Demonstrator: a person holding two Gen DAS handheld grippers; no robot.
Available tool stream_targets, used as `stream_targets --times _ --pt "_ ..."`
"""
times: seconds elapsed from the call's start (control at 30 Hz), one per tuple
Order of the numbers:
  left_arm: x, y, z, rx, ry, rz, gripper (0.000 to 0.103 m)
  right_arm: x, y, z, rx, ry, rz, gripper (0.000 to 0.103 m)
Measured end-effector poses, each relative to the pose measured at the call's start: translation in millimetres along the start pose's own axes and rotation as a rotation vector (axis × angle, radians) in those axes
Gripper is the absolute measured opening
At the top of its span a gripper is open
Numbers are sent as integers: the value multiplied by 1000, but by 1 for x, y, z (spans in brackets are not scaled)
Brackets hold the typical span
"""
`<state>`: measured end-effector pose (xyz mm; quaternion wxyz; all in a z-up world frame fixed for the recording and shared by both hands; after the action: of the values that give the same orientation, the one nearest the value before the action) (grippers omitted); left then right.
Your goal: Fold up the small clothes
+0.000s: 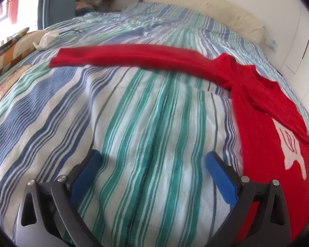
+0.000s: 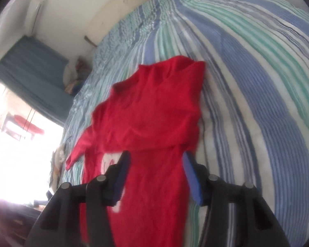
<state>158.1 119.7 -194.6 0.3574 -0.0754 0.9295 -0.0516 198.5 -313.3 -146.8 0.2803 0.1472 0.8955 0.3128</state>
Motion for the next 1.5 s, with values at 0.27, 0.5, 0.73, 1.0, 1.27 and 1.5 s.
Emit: stream_targets --times 0.27,0.5,0.73,1.0,1.27,1.5 --pt "1 -1 -2 0 11 13 102 135 21 -6 170 71 -255 60" --pt "-27 -1 -21 108 75 -29 101 95 81 -41 275 -324 -487 86" --pt "-120 129 31 114 166 -470 101 96 26 7 249 -272 -286 86" --pt "-146 179 84 19 131 -624 53 107 14 12 238 -270 -248 87" --pt "-214 58 13 102 -34 -234 5 109 13 13 233 -275 -243 87" --pt "-227 -188 -59 419 -94 222 5 109 11 13 221 -276 -231 87"
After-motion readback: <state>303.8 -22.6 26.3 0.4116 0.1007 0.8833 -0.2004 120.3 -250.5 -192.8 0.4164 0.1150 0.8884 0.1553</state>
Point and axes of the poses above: each gripper's, at about its wrist camera, not at the fingertips, and z roughly the way its jaws point, y to its left, x to its underside, the point moved 6 cm from there along z, roughly the way its jaws point, and after that the axes turned 1 degree about z, right-handed, at the moved point
